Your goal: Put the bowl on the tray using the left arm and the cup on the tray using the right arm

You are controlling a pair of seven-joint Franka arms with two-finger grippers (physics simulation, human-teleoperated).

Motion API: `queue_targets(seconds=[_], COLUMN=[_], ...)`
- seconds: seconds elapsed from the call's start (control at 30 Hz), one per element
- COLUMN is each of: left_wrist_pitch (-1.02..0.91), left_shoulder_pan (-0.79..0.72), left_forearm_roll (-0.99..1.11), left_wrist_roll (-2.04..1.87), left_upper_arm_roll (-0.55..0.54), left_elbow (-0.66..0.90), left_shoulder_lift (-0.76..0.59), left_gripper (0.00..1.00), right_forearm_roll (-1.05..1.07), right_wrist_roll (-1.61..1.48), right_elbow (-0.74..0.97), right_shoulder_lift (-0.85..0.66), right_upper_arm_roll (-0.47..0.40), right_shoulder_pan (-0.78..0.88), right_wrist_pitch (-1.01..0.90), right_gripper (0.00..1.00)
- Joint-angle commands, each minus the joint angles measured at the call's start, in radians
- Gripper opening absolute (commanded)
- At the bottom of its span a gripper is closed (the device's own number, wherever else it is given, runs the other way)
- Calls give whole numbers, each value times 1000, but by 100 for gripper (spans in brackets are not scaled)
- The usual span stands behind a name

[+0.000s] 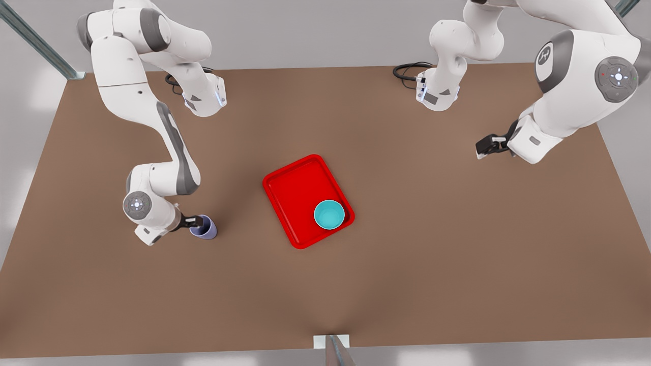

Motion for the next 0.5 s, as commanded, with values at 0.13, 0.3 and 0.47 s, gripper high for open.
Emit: queue_targets(seconds=[0.13, 0.3, 0.47], left_wrist_pitch=[-6, -6, -6], left_shoulder_pan=[1, 1, 1], left_forearm_roll=[0, -1, -1], left_wrist_roll=[228, 227, 228], left_upper_arm_roll=[2, 2, 2], left_elbow=[1, 1, 1], left_shoulder_lift=[-1, -1, -1], left_gripper=[100, 100, 100], right_forearm_roll=[13, 13, 13], right_wrist_roll=[141, 143, 138], right_elbow=[-10, -10, -9], right_shoulder_lift=[27, 59, 59], right_upper_arm_roll=[0, 2, 2], right_shoulder_pan=[-1, 7, 7], right_wrist_pitch=[36, 36, 28], right_gripper=[100, 100, 68])
